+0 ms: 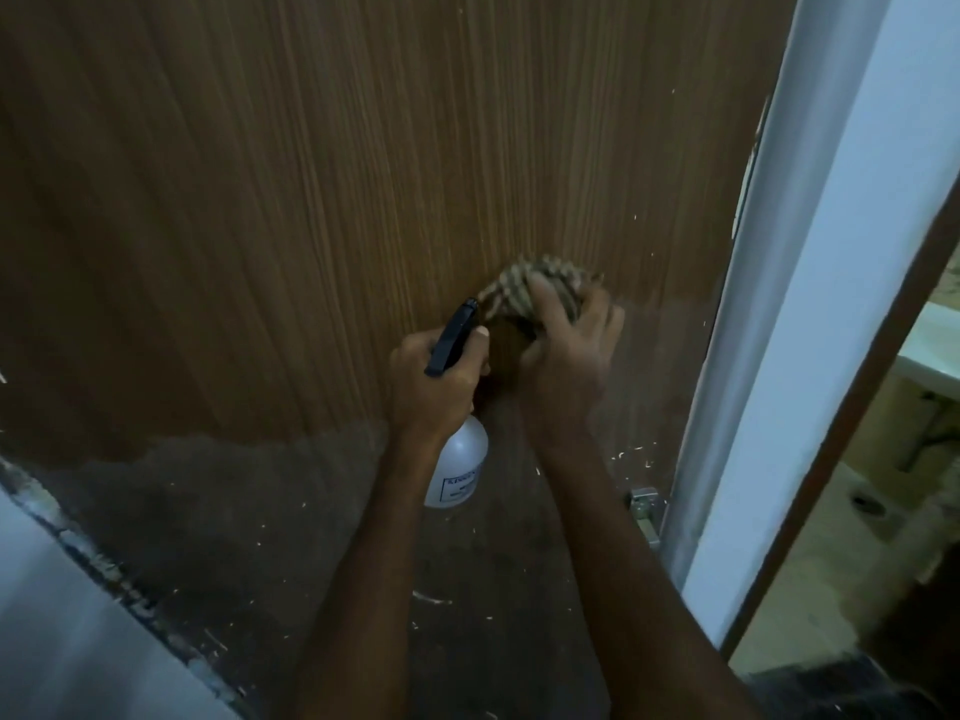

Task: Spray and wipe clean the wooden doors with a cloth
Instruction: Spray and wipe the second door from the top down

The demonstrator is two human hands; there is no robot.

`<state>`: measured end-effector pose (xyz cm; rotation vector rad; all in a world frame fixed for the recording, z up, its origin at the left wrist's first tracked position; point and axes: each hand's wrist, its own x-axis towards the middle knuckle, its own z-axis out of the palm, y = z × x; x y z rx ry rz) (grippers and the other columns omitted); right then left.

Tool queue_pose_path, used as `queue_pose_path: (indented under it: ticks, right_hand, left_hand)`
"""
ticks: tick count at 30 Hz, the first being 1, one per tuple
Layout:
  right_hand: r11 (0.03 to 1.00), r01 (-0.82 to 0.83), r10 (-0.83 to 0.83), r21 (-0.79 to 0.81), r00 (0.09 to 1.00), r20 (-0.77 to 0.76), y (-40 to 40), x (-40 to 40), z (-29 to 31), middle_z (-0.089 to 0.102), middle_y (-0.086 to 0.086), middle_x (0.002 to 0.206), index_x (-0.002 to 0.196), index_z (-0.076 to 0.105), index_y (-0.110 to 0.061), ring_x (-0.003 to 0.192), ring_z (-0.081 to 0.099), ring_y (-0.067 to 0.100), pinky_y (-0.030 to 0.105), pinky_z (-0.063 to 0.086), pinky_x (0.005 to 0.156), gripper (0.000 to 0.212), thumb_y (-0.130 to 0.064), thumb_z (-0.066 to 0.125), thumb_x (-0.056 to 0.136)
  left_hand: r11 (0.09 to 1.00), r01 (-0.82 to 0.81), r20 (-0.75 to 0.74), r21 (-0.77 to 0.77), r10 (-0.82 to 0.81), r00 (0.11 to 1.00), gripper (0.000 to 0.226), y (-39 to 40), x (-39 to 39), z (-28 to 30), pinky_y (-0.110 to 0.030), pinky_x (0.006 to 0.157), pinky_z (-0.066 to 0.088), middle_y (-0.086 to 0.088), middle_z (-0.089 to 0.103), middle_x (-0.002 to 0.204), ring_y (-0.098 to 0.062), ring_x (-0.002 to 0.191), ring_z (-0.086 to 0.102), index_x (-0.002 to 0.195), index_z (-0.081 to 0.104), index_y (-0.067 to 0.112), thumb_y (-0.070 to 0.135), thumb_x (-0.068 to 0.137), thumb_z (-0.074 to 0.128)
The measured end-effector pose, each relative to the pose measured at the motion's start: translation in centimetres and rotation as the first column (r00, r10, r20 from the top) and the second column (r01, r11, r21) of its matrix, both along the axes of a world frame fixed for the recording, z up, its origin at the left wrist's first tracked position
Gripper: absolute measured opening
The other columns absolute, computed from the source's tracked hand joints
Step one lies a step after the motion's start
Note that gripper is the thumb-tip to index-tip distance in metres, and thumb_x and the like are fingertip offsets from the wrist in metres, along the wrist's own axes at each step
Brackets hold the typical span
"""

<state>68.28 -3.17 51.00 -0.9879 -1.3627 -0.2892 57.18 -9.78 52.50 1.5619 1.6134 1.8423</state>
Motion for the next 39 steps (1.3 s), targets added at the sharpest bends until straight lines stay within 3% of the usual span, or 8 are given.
queue_pose_path:
  ticks: [3, 9, 15, 19, 22, 28, 35, 39]
  right_hand:
    - [0.999, 0.021, -0.019, 0.048, 0.999, -0.044, 0.4, -0.3, 1.7, 0.064, 0.014, 0.125, 0.123, 0.076, -0.026, 0.103, 0.054, 0.030, 0.024, 0.045, 0.074, 0.044, -0.002, 0.044, 0.103]
    - [0.991, -0.112, 0.118, -0.071, 0.989, 0.093, -0.2, 3.3, -11.3, 0.056, 0.019, 0.134, 0.137, 0.062, -0.025, 0.117, 0.049, 0.033, 0.040, 0.057, 0.081, 0.047, -0.004, 0.052, 0.097]
    - [0.999, -0.027, 0.029, 0.019, 0.993, -0.111, 1.9, 3.6, -0.5, 0.061, 0.018, 0.126, 0.128, 0.073, -0.023, 0.109, 0.052, 0.032, 0.030, 0.049, 0.078, 0.041, -0.005, 0.050, 0.099]
    - [0.998, -0.053, 0.052, 0.024, 0.998, 0.040, 1.9, 5.3, -6.7, 0.050, 0.012, 0.138, 0.135, 0.064, -0.028, 0.118, 0.049, 0.035, 0.033, 0.051, 0.080, 0.032, -0.030, 0.062, 0.103]
    - [0.986, -0.130, 0.138, -0.108, 0.988, 0.063, 1.4, 7.3, -12.6, 0.047, 0.013, 0.141, 0.142, 0.054, -0.030, 0.125, 0.048, 0.037, 0.049, 0.059, 0.088, 0.068, -0.003, 0.081, 0.086]
    - [1.000, -0.023, 0.026, 0.019, 0.991, -0.134, 3.6, 7.9, -0.7, 0.060, 0.016, 0.126, 0.129, 0.072, -0.025, 0.109, 0.054, 0.033, 0.023, 0.040, 0.084, 0.059, 0.012, 0.057, 0.085]
    - [0.992, -0.103, 0.109, -0.068, 0.991, 0.084, 3.2, 11.8, -11.8, 0.052, 0.017, 0.139, 0.140, 0.057, -0.026, 0.123, 0.050, 0.035, 0.045, 0.058, 0.088, 0.064, 0.007, 0.071, 0.088]
    - [0.997, -0.071, 0.073, 0.033, 0.996, -0.056, 5.4, 12.7, -4.3, 0.056, 0.016, 0.132, 0.134, 0.065, -0.025, 0.115, 0.056, 0.033, 0.032, 0.053, 0.085, 0.052, 0.004, 0.057, 0.091]
  left_hand:
    - [1.000, -0.006, -0.020, -0.009, 0.006, 1.000, 0.036, 0.4, 0.5, 0.2, -0.030, 0.048, 0.044, -0.005, 0.069, 0.061, -0.015, 0.044, 0.058, 0.070, 0.070, 0.010, 0.028, 0.102, 0.067]
    - [0.999, 0.047, -0.020, -0.009, -0.047, 0.999, 0.037, 0.9, 1.9, -0.2, -0.026, 0.044, 0.042, -0.008, 0.069, 0.064, -0.011, 0.041, 0.055, 0.069, 0.069, 0.011, 0.026, 0.102, 0.065]
    - [0.999, 0.036, -0.056, -0.031, -0.038, 0.998, 0.035, 2.3, 4.6, -0.8, -0.028, 0.044, 0.043, -0.003, 0.069, 0.060, -0.011, 0.042, 0.057, 0.070, 0.070, 0.011, 0.025, 0.102, 0.067]
    - [0.998, 0.053, -0.050, -0.042, -0.056, 0.997, 0.036, 3.0, 5.8, -1.2, -0.029, 0.046, 0.045, -0.002, 0.070, 0.061, -0.012, 0.044, 0.058, 0.069, 0.070, 0.013, 0.026, 0.102, 0.067]
    - [0.997, 0.074, -0.037, -0.037, -0.075, 0.996, 0.037, 3.3, 6.5, -1.1, -0.027, 0.044, 0.044, -0.004, 0.069, 0.062, -0.013, 0.043, 0.058, 0.068, 0.069, 0.010, 0.023, 0.102, 0.066]
    - [0.997, 0.062, -0.075, -0.043, -0.065, 0.995, 0.035, 3.9, 8.2, -0.8, -0.029, 0.045, 0.044, -0.003, 0.071, 0.062, -0.013, 0.043, 0.059, 0.071, 0.071, 0.008, 0.024, 0.102, 0.067]
    - [0.991, 0.135, -0.063, -0.023, -0.136, 0.989, 0.037, 4.8, 9.9, -0.5, -0.029, 0.047, 0.044, -0.004, 0.068, 0.061, -0.015, 0.045, 0.059, 0.067, 0.068, 0.011, 0.024, 0.101, 0.066]
    - [0.991, 0.123, -0.075, -0.061, -0.127, 0.989, 0.039, 5.3, 11.4, -0.3, -0.030, 0.045, 0.045, -0.004, 0.070, 0.062, -0.016, 0.044, 0.059, 0.067, 0.069, 0.010, 0.029, 0.101, 0.066]
